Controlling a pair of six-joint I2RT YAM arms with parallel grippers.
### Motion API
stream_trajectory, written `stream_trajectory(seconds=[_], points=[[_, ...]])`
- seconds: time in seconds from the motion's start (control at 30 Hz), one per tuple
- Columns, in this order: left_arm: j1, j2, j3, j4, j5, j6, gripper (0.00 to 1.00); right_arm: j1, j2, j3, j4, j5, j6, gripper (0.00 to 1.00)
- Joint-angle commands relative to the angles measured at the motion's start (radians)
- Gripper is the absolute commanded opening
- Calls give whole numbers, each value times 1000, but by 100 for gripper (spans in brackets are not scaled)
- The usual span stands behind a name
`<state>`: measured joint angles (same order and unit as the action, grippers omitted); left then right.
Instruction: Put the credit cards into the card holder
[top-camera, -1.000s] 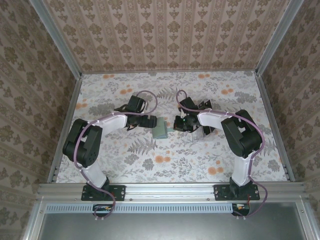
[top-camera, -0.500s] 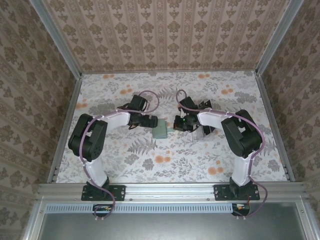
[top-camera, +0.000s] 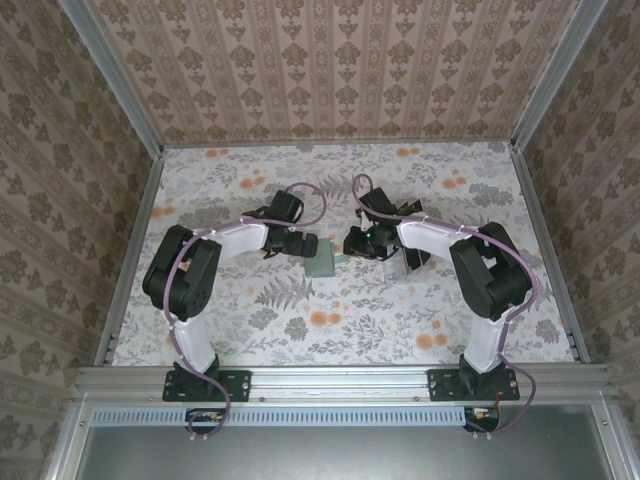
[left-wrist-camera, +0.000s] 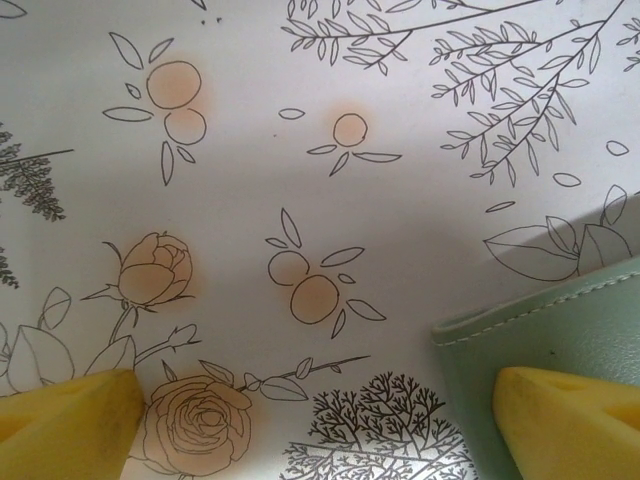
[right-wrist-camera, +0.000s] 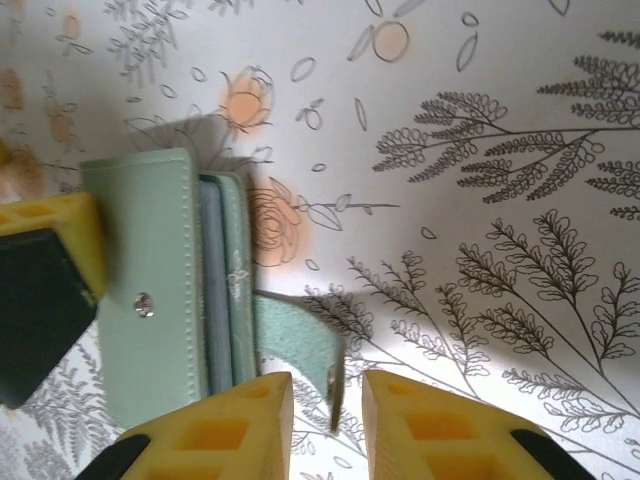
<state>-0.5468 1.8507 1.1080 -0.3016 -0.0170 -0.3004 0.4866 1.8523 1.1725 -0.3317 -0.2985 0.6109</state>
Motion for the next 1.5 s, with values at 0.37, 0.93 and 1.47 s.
stream_trajectory(seconds=[0.37,0.93,1.47], points=[[1,48,-19,-30,-30,-27,100,-6,-28,42,-61,18,-22,23],[1,41,-23,-25,-25,-32,100,-10,19,44,-62,12,-23,9],[-8,38,1,-67,-22,-53,100,-5,-52,16,86,-129,20,0]])
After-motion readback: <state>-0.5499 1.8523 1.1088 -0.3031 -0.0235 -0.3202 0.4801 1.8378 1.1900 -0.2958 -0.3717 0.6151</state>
